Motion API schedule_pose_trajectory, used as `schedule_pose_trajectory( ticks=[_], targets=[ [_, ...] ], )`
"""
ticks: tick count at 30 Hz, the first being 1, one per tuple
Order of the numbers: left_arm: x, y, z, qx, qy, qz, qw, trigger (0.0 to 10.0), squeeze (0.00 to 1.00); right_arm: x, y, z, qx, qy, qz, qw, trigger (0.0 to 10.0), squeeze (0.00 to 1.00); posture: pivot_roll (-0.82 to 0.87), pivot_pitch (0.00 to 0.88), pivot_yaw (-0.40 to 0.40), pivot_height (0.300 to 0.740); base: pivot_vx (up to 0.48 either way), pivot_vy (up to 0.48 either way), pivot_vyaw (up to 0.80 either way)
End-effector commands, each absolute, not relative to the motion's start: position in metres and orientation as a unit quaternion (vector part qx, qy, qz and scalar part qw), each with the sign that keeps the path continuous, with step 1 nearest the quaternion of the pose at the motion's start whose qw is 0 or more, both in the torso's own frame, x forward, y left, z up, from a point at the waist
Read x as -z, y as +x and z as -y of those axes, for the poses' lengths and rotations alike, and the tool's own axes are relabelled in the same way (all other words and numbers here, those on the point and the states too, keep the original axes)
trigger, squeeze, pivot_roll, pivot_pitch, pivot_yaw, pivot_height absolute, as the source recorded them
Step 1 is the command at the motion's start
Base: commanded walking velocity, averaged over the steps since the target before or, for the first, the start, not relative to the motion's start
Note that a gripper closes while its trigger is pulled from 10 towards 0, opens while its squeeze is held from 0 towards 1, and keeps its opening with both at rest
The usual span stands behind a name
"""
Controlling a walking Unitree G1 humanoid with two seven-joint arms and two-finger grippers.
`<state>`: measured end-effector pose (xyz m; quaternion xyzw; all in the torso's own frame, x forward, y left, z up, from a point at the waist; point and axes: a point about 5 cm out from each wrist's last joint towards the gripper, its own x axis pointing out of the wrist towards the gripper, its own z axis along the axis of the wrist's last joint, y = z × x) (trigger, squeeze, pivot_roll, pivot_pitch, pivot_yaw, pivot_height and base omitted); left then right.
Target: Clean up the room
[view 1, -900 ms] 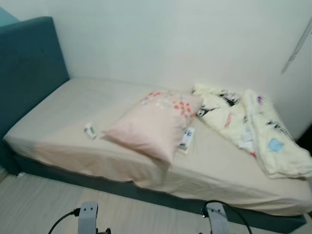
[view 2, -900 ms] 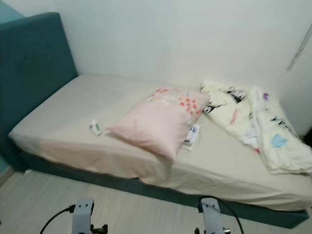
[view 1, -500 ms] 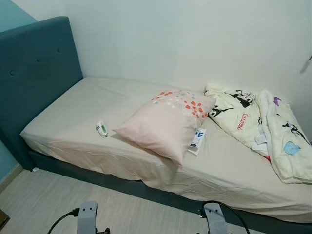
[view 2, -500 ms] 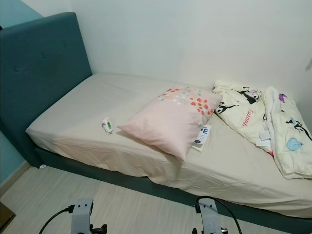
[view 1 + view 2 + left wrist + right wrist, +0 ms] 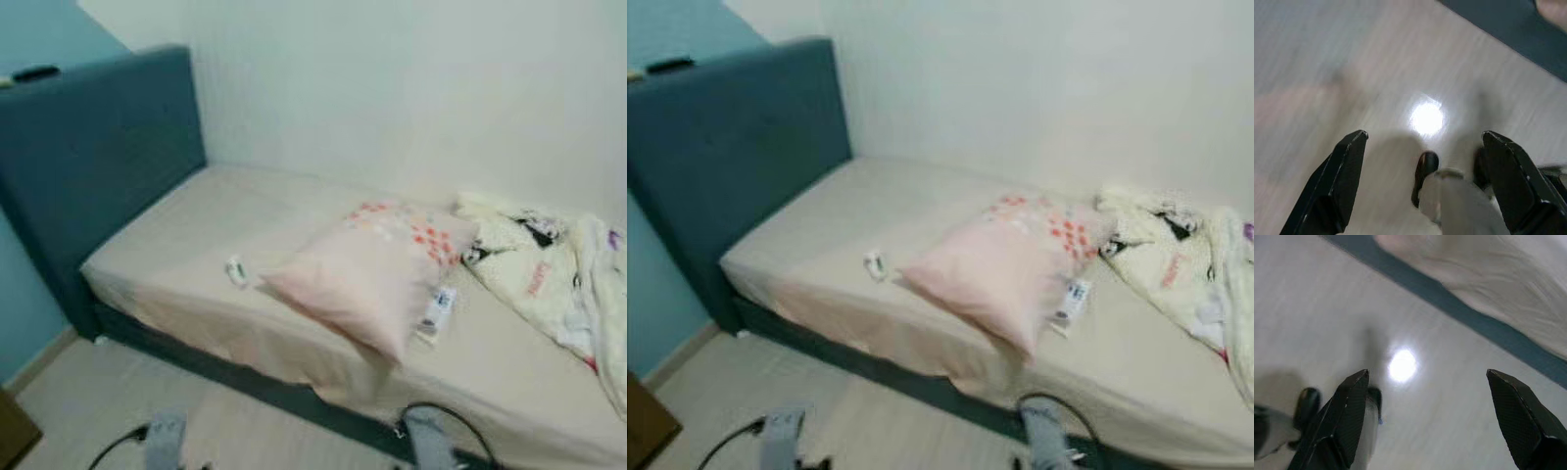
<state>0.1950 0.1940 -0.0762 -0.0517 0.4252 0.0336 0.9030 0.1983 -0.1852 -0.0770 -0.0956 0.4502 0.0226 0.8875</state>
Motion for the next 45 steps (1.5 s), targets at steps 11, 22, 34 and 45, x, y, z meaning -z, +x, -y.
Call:
schedule_pose_trajectory(
  ticks=[11,22,34,45],
  targets=[
    [0.076,0.197,-0.186,-0.022,-0.059,-0.424,0.904,10.0,0.00,0.081,0.184,0.209,0.006,-0.093,-0.468,0.879,10.0,0.00,0.00,0.009,-0.025,0.740,0.314,0.000,0.00],
    [0.070,0.207,-0.186,-0.024,-0.071,-0.403,0.912,10.0,0.00,0.080,0.185,0.212,0.021,-0.081,-0.470,0.879,10.0,0.00,0.00,0.010,-0.027,0.740,0.313,0.000,0.00],
    [0.058,0.228,-0.181,-0.017,-0.082,-0.372,0.924,10.0,0.00,0.079,0.189,0.210,0.024,-0.080,-0.467,0.880,10.0,0.00,0.00,0.006,-0.025,0.740,0.314,0.000,0.00],
    [0.054,0.234,-0.182,-0.028,-0.079,-0.362,0.929,10.0,0.00,0.079,0.188,0.208,0.021,-0.078,-0.475,0.876,10.0,0.00,0.00,0.010,-0.024,0.740,0.235,0.000,-0.51]
  ],
)
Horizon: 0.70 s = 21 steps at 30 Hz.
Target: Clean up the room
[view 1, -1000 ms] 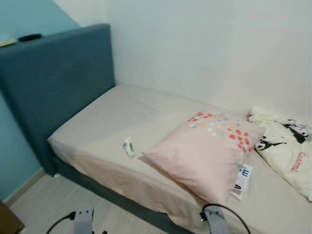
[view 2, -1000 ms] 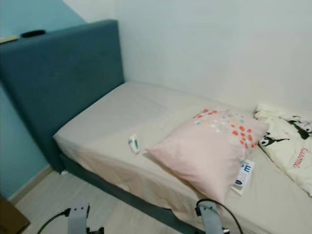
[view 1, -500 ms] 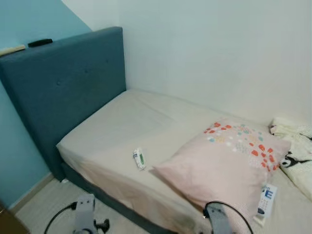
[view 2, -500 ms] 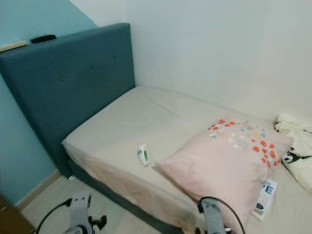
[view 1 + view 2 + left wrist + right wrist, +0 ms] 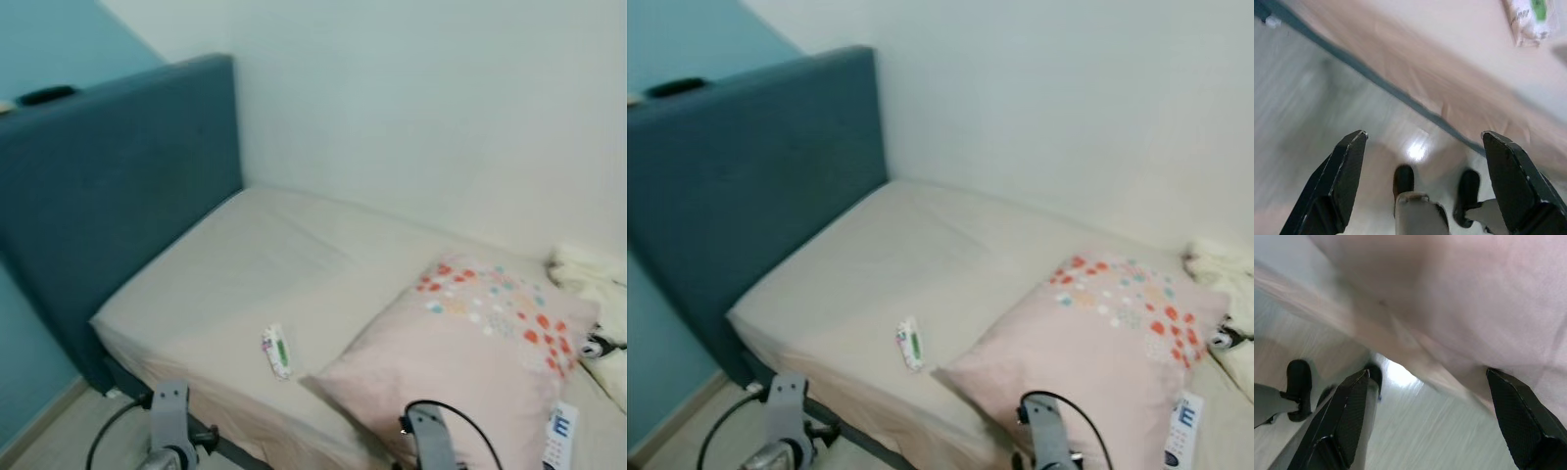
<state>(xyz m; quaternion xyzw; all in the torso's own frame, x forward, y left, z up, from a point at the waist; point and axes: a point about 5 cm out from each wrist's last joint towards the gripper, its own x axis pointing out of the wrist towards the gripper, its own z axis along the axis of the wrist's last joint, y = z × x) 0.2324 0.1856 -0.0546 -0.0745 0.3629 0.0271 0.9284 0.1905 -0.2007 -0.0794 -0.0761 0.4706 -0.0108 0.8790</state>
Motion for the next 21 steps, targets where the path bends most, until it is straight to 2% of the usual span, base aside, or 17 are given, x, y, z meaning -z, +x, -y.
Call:
schedule_pose_trajectory(
  ticks=[1,12,21],
  targets=[
    [0.054,0.235,-0.182,-0.029,-0.079,-0.361,0.929,10.0,0.00,0.080,0.188,0.208,0.022,-0.077,-0.475,0.876,10.0,0.00,0.00,0.011,-0.022,0.740,0.000,0.000,-0.80],
    [0.047,0.244,-0.184,-0.032,-0.074,-0.344,0.935,10.0,0.00,0.081,0.186,0.207,0.023,-0.075,-0.478,0.875,10.0,0.00,0.00,0.016,-0.017,0.740,0.000,0.000,-0.79],
    [0.034,0.260,-0.194,-0.070,-0.056,-0.318,0.944,10.0,0.00,0.081,0.185,0.207,0.018,-0.091,-0.477,0.874,10.0,0.00,-0.01,0.019,-0.007,0.740,0.000,0.000,-0.78]
  ],
)
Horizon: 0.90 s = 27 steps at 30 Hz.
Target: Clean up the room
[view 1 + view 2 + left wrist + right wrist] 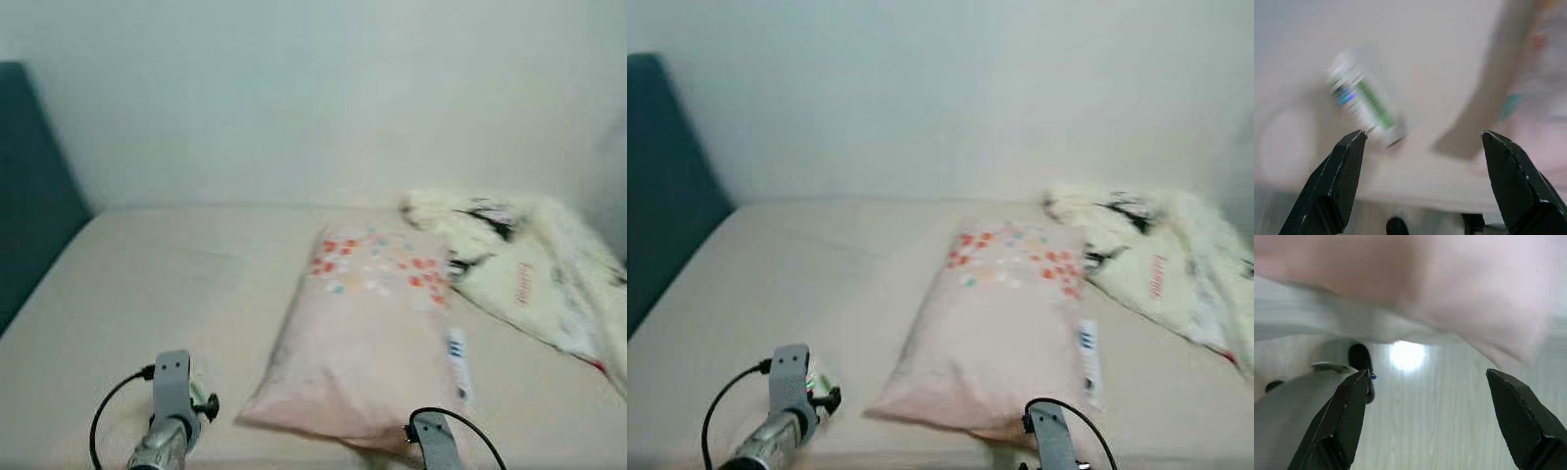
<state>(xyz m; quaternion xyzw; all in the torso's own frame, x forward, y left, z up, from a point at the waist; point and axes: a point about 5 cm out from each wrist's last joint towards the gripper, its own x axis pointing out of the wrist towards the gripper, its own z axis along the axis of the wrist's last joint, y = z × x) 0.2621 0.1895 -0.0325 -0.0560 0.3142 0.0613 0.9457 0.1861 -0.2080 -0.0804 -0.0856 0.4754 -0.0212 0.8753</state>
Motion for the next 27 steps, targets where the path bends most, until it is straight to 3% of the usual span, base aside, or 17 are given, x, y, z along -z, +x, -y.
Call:
schedule_pose_trajectory(
  ticks=[1,6,16,27],
  targets=[
    [0.033,0.261,-0.195,-0.075,-0.057,-0.315,0.944,10.0,0.00,0.081,0.186,0.207,0.018,-0.091,-0.475,0.875,10.0,0.00,-0.01,0.019,-0.007,0.740,0.000,0.000,-0.77],
    [0.027,0.267,-0.199,-0.093,-0.049,-0.303,0.947,10.0,0.00,0.071,0.204,0.203,0.019,-0.095,-0.434,0.896,10.0,0.00,-0.01,0.016,-0.005,0.740,0.000,0.000,-0.31],
    [0.021,0.271,-0.215,-0.167,-0.029,-0.296,0.940,10.0,0.00,0.020,0.271,0.208,0.026,-0.054,-0.297,0.953,10.0,0.00,-0.03,0.017,-0.006,0.740,0.000,0.000,0.00],
    [0.026,0.267,-0.208,-0.156,-0.096,-0.304,0.935,10.0,0.00,-0.011,0.303,0.199,0.017,-0.070,-0.228,0.971,10.0,0.00,-0.05,0.033,-0.004,0.730,0.000,0.000,0.00]
  ],
)
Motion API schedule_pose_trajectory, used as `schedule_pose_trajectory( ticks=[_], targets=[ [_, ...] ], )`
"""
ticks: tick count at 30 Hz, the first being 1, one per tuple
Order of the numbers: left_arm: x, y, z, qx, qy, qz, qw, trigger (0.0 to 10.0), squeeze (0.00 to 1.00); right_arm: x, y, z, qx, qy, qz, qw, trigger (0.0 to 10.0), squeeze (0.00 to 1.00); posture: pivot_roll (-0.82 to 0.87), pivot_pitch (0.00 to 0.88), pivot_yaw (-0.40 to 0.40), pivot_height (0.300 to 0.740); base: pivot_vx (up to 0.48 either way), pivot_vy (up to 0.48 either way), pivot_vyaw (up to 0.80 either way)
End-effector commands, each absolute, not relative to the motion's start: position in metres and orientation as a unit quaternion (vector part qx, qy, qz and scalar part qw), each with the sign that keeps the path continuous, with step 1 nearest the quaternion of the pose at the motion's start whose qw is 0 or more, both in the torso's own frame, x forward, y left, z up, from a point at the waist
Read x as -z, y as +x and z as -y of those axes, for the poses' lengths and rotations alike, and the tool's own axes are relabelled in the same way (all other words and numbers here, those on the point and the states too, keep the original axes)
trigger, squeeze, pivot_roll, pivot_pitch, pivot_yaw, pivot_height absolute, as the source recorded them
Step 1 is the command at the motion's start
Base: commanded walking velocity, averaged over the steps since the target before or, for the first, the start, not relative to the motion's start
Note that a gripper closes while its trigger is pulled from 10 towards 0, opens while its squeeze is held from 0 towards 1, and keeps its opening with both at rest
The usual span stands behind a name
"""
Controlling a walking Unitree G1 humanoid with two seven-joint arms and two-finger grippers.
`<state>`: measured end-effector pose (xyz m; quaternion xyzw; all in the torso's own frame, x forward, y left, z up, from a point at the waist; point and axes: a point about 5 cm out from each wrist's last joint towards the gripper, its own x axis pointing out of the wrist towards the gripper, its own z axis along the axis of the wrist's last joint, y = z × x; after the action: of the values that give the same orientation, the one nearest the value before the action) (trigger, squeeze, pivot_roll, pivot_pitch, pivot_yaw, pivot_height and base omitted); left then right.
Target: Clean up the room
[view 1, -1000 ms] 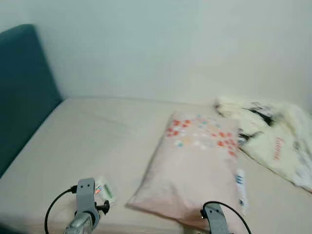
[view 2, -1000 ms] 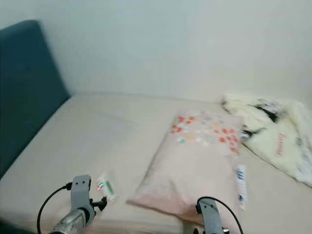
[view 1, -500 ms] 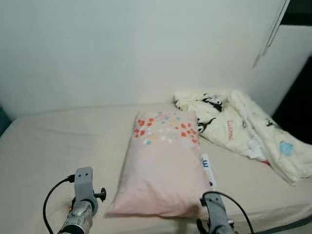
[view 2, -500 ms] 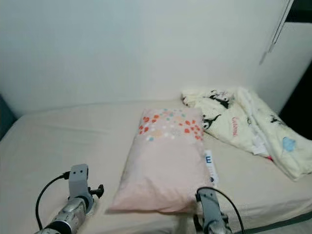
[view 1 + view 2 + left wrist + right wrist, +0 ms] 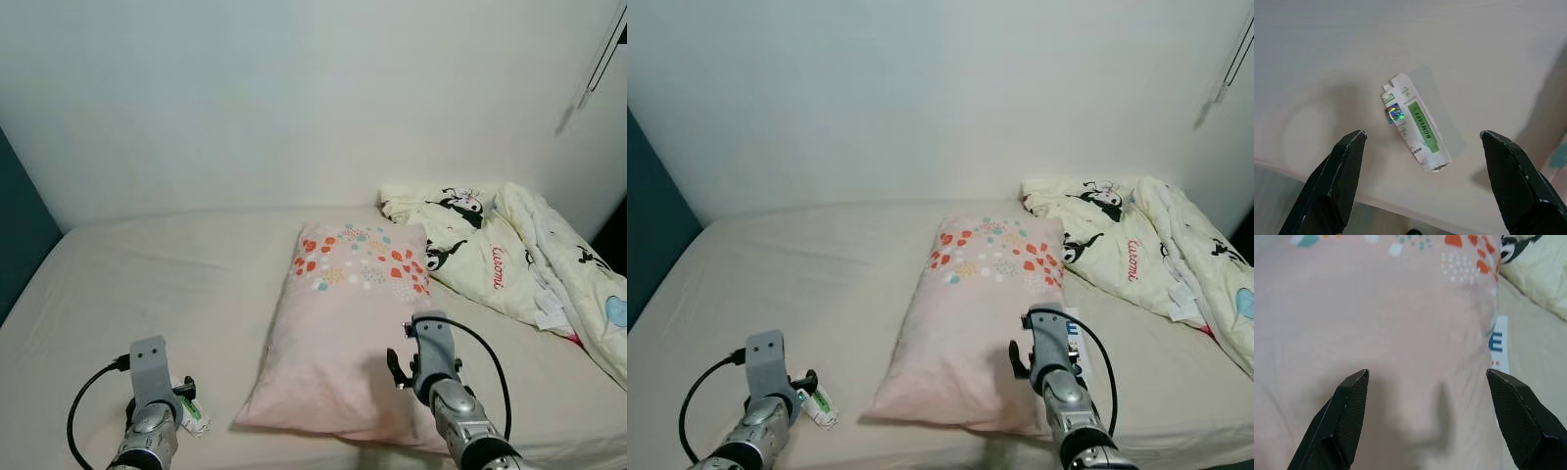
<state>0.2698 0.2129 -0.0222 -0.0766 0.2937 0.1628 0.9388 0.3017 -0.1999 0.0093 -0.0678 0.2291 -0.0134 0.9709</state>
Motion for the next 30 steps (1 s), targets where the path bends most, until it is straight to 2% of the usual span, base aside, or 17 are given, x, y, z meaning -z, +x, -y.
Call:
schedule_pose_trajectory(
  ticks=[1,16,19,21,24,26,29,30],
  targets=[
    [0.026,0.267,-0.207,-0.155,-0.102,-0.302,0.935,10.0,0.00,-0.011,0.304,0.198,0.017,-0.067,-0.226,0.972,10.0,0.00,-0.05,0.033,-0.004,0.725,0.000,0.000,0.00],
    [0.011,0.284,-0.208,-0.178,-0.149,-0.262,0.937,10.0,0.00,-0.014,0.304,0.196,0.002,-0.062,-0.208,0.976,10.0,0.00,-0.07,0.047,-0.008,0.670,0.000,0.000,0.00],
    [0.007,0.288,-0.209,-0.181,-0.140,-0.255,0.939,10.0,0.00,-0.014,0.304,0.188,-0.030,-0.063,-0.202,0.977,10.0,0.00,-0.08,0.053,-0.008,0.660,0.000,0.000,0.00],
    [0.005,0.290,-0.210,-0.189,-0.118,-0.254,0.941,10.0,0.00,-0.017,0.305,0.171,-0.095,-0.069,-0.188,0.975,10.0,0.00,-0.08,0.062,-0.009,0.650,0.000,0.000,0.00],
    [0.004,0.289,-0.212,-0.197,-0.102,-0.257,0.940,10.0,0.00,-0.018,0.305,0.156,-0.148,-0.080,-0.175,0.970,10.0,0.00,-0.08,0.065,-0.008,0.640,0.000,0.000,0.00],
    [0.004,0.289,-0.212,-0.197,-0.102,-0.257,0.940,10.0,0.00,-0.018,0.305,0.156,-0.148,-0.080,-0.175,0.970,10.0,0.00,-0.08,0.065,-0.008,0.640,0.000,0.000,0.00],
    [0.005,0.288,-0.214,-0.202,-0.091,-0.259,0.940,10.0,0.00,-0.020,0.298,0.126,-0.245,-0.100,-0.159,0.951,10.0,0.00,-0.09,0.085,-0.003,0.625,0.000,0.000,0.00],
    [0.005,0.288,-0.214,-0.202,-0.091,-0.259,0.940,10.0,0.00,-0.020,0.298,0.126,-0.245,-0.100,-0.159,0.951,10.0,0.00,-0.09,0.085,-0.003,0.625,0.000,0.000,0.00]
  ],
)
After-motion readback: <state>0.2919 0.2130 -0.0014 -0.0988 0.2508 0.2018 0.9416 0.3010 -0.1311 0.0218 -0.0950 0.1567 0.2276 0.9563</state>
